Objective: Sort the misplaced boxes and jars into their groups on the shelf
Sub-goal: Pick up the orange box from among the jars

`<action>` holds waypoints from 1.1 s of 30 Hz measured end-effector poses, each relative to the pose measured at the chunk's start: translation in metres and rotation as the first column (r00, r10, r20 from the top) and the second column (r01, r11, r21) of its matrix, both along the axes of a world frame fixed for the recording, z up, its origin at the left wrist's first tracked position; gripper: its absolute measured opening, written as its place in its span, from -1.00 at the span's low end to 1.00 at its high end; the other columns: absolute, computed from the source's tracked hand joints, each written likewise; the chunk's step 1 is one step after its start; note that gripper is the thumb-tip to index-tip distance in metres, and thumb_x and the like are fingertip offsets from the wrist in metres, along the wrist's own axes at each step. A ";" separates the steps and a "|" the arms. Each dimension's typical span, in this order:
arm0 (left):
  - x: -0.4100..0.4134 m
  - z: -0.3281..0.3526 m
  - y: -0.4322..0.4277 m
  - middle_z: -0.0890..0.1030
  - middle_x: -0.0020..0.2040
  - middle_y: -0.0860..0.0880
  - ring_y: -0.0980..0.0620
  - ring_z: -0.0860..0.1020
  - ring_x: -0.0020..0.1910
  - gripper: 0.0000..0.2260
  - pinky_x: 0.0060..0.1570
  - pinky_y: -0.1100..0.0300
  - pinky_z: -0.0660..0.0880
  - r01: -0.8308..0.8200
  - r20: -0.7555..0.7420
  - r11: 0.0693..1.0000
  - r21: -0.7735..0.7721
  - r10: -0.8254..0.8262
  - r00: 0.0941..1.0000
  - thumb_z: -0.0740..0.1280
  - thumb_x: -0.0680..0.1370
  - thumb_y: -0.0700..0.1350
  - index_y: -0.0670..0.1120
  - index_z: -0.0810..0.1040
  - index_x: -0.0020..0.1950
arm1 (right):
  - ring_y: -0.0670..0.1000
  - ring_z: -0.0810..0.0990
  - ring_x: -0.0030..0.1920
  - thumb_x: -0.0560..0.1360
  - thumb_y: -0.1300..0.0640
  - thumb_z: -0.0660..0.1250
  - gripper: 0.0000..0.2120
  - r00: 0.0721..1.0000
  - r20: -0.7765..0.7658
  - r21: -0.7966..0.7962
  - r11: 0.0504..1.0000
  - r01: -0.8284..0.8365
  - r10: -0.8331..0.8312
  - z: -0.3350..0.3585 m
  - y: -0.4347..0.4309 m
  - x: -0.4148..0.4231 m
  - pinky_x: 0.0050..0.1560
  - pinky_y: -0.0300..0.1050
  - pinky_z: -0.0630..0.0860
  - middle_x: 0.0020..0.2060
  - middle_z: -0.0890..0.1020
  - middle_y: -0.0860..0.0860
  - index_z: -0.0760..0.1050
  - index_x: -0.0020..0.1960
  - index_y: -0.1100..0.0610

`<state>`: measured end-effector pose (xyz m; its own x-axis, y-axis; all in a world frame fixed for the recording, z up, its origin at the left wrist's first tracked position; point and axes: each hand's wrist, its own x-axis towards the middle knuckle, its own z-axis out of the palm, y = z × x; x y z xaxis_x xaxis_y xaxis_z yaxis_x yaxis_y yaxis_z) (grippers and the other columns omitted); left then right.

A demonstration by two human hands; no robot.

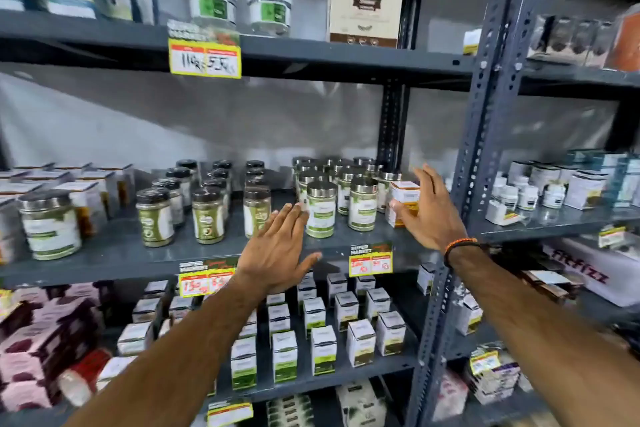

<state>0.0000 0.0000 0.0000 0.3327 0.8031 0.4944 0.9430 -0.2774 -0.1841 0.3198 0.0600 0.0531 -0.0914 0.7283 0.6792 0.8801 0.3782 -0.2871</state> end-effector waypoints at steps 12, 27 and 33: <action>0.003 -0.046 0.034 0.23 0.62 -0.20 -0.15 0.18 0.60 -0.26 0.57 -0.04 0.06 -0.135 0.037 0.985 -0.104 0.140 0.989 -0.05 0.63 0.32 -0.18 0.11 0.63 | 0.34 0.39 0.48 0.54 -0.05 0.48 -0.18 0.989 -0.144 -0.137 0.990 0.026 -0.046 -0.040 0.080 -0.001 0.43 0.23 0.41 0.64 0.07 0.19 0.14 0.63 0.14; 0.007 -0.046 0.032 0.29 0.60 -0.16 -0.11 0.23 0.58 -0.39 0.58 -0.05 0.11 -0.158 0.049 0.985 -0.076 0.162 0.986 -0.05 0.67 0.19 -0.15 0.18 0.61 | 0.13 0.52 0.28 0.46 0.03 0.57 -0.23 0.946 -0.325 -0.042 0.999 -0.015 0.001 -0.043 0.054 0.020 0.31 0.12 0.52 0.31 0.54 0.14 0.28 0.56 -0.01; 0.007 -0.038 0.000 0.28 0.61 -0.13 -0.10 0.21 0.59 -0.43 0.56 -0.04 0.14 -0.105 0.121 0.986 -0.126 0.121 0.985 -0.01 0.68 0.17 -0.11 0.16 0.61 | 0.07 0.55 0.24 0.44 -0.09 0.56 -0.21 0.957 -0.281 -0.008 0.997 -0.079 0.074 -0.035 0.001 0.012 0.25 0.14 0.57 0.31 0.55 0.08 0.27 0.57 -0.06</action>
<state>0.0066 -0.0003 -0.0379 0.1767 0.8874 0.4257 0.9831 -0.1803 -0.0323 0.3318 0.0609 0.0185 0.0452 0.7392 0.6719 0.7318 0.4334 -0.5260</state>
